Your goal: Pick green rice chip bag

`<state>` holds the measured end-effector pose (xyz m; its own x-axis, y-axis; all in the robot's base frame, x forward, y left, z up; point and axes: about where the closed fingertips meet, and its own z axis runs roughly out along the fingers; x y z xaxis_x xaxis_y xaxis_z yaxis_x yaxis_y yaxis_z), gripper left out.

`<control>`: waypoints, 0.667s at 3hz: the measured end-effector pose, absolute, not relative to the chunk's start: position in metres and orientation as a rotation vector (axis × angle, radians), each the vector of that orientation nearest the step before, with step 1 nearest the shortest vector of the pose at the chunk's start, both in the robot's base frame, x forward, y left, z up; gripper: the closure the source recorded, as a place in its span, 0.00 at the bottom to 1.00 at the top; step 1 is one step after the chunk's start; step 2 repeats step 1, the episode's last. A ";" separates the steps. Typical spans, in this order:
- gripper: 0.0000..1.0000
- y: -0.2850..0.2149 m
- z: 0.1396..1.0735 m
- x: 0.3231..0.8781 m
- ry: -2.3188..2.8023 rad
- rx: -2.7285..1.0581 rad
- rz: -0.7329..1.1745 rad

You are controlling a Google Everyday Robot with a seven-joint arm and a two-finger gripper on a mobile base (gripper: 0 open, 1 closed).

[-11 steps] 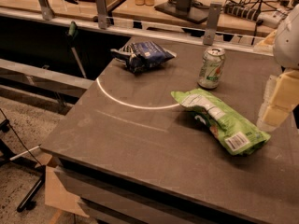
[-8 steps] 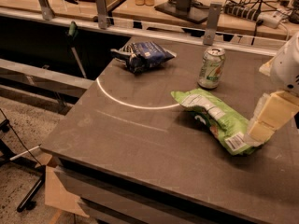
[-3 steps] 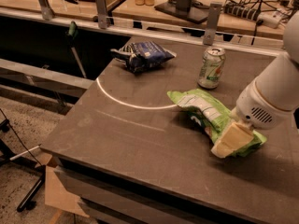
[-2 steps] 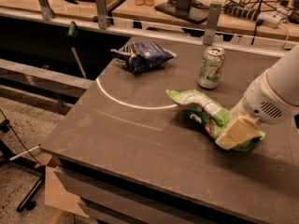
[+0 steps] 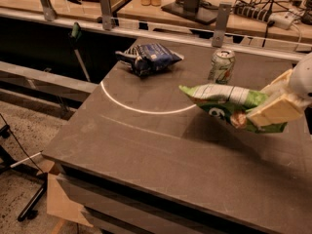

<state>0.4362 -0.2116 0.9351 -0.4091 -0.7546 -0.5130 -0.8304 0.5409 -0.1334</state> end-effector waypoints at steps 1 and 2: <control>1.00 -0.212 0.949 0.437 2.211 -1.284 0.193; 1.00 -0.212 0.949 0.437 2.211 -1.284 0.193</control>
Offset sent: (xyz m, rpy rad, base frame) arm 0.0000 0.0000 0.0000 0.0000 0.0000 0.0000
